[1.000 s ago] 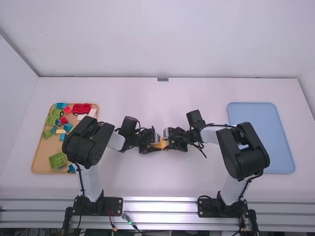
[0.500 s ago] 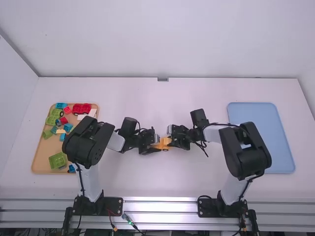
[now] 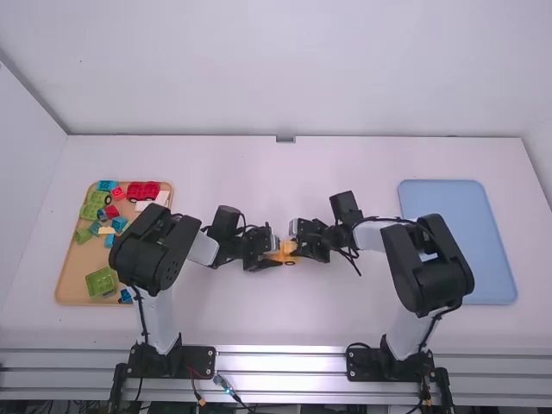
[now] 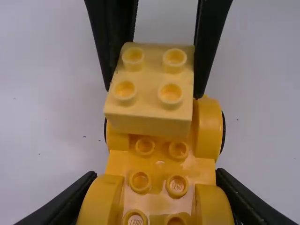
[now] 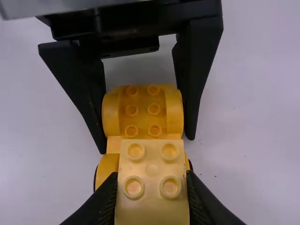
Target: Assemble lego blocks to make yellow taxi
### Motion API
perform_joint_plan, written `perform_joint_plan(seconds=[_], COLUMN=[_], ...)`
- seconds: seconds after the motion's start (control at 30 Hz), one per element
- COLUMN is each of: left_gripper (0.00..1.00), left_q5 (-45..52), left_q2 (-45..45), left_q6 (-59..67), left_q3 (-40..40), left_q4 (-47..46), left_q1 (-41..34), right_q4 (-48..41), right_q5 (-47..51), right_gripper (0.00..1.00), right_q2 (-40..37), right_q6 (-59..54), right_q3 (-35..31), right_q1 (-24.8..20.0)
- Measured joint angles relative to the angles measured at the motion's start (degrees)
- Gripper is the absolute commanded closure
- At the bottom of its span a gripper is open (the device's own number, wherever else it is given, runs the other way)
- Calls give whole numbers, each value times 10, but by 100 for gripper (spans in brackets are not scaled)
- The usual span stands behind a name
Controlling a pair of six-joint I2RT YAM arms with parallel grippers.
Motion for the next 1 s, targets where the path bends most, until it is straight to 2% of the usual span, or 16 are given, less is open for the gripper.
perform_joint_plan(seconds=[0.3, 1.0], left_gripper=[50, 50], left_q5=[0, 0], left_q2=[0, 0], left_q6=[0, 0], left_q3=[0, 0], left_q4=[0, 0], left_q1=[0, 0], right_q4=[32, 49], right_q5=[-10, -11], right_gripper=[68, 68], right_q2=[0, 0], right_q6=[9, 19], right_q3=[-23, -23], right_q1=[0, 0])
